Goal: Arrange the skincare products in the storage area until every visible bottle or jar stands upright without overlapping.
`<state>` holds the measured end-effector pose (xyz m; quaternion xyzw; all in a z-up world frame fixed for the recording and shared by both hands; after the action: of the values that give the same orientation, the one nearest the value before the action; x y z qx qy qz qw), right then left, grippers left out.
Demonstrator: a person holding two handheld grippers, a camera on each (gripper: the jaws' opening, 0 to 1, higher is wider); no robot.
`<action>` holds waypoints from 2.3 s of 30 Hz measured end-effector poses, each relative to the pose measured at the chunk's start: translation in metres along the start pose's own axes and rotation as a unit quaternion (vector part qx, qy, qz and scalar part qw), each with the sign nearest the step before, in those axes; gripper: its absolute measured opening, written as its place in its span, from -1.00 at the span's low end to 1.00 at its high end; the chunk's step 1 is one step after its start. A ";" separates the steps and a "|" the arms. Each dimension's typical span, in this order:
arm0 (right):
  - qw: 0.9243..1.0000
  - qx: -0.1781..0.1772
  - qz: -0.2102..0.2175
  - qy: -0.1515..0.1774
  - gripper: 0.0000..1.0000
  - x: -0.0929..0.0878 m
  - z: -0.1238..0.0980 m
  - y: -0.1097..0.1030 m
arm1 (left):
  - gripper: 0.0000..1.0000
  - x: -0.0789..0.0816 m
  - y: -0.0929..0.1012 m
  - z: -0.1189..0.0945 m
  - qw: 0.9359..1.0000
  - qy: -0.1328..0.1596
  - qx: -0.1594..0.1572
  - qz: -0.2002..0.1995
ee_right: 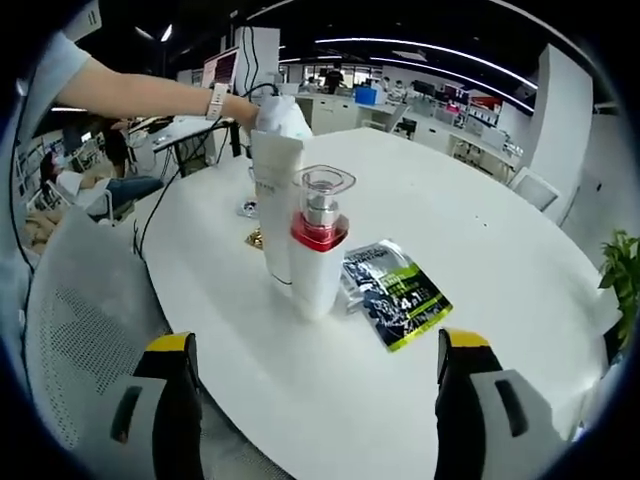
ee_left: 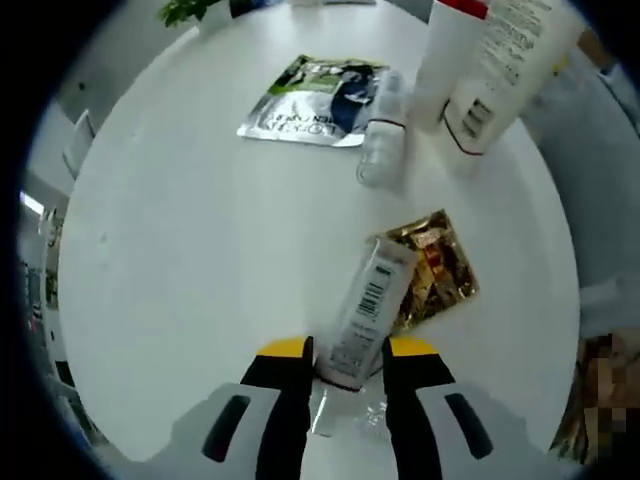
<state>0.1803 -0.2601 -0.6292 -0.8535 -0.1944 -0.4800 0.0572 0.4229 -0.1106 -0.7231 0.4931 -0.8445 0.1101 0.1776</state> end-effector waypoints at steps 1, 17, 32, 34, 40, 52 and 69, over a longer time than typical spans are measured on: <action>1.000 -0.001 0.002 0.001 0.96 0.000 -0.001 0.000 | -0.55 0.000 0.000 0.000 1.000 -0.003 -0.005 0.003; 1.000 0.003 0.008 0.003 0.95 -0.004 -0.003 -0.008 | -0.69 0.012 -0.003 -0.010 0.999 -0.017 0.030 0.029; 1.000 0.013 -0.012 0.014 0.94 0.004 0.001 -0.018 | -0.70 0.016 0.044 -0.037 0.998 -0.016 0.054 0.026; 1.000 0.014 -0.009 0.018 0.94 0.004 0.002 -0.019 | -0.70 0.015 0.052 -0.039 0.998 -0.019 0.058 0.032; 0.999 0.022 -0.015 0.020 0.92 0.006 0.004 -0.025 | -0.69 0.021 0.074 -0.043 0.997 -0.010 0.068 0.036; 0.998 0.048 -0.006 0.027 0.58 0.011 0.005 -0.050 | -0.70 0.037 0.110 -0.038 0.997 0.003 0.065 0.034; 0.986 0.143 -0.072 0.039 0.00 0.030 0.024 -0.094 | -0.70 0.065 0.150 -0.028 0.998 0.015 0.055 0.030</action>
<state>0.1770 -0.1588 -0.6250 -0.8010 -0.3195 -0.4830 0.1518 0.2681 -0.0788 -0.6730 0.4744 -0.8490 0.1690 0.1599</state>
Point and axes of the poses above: the point that each gripper's makers call its tool centre point, and the gripper's own axes: z roughly forward along the fingers, y roughly to its right, x roughly out of its top, the point moved 3 cm from there along -z, roughly backward along the fingers, and after that the axes turned 9 degrees about y, right-handed, at the moved point
